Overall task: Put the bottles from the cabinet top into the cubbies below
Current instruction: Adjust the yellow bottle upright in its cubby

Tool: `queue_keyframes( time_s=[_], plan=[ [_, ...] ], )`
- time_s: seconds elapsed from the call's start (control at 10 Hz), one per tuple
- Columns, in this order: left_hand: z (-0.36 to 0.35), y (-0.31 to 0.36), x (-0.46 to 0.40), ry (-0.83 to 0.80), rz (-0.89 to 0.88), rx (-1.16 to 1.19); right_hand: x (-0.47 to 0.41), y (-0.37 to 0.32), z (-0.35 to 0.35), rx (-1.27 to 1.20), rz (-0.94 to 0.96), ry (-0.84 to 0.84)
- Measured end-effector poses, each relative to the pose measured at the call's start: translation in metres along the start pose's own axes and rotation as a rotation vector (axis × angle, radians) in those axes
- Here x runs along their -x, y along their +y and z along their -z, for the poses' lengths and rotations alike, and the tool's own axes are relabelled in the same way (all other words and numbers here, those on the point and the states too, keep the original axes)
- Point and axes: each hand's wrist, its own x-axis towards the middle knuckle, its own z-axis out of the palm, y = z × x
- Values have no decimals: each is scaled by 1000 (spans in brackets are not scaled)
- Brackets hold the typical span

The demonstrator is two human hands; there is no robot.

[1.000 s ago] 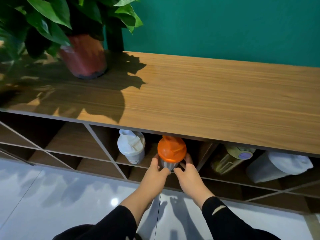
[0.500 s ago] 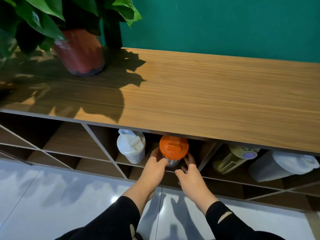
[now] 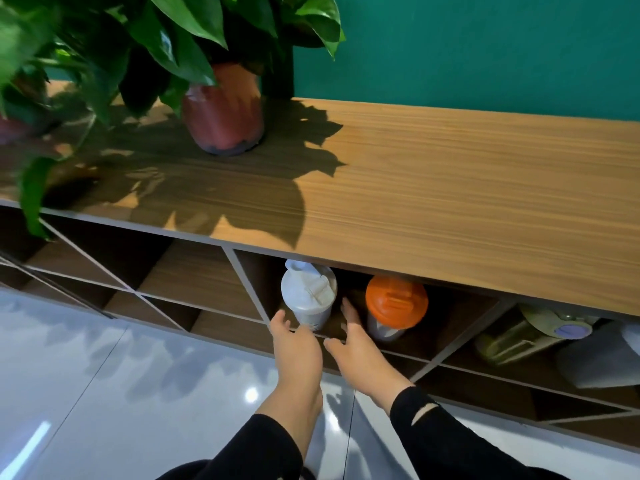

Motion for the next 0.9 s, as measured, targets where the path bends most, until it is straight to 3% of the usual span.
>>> queue_keyframes(
  time_s=[0.2,0.4,0.6,0.9],
  plan=[
    [3,12,-17,-110,-87,-72,-26,-4,-2,52,72,9],
    [12,24,-40,-174,-92,-125,-18,-8,-6,-156,-5,90],
    [10,17,-43,-215,-118,-139,-21,-5,-3,12,-163,49],
    [15,0,-20,-21,47,-7,24,-21,5,-46,-17,5]
  ],
)
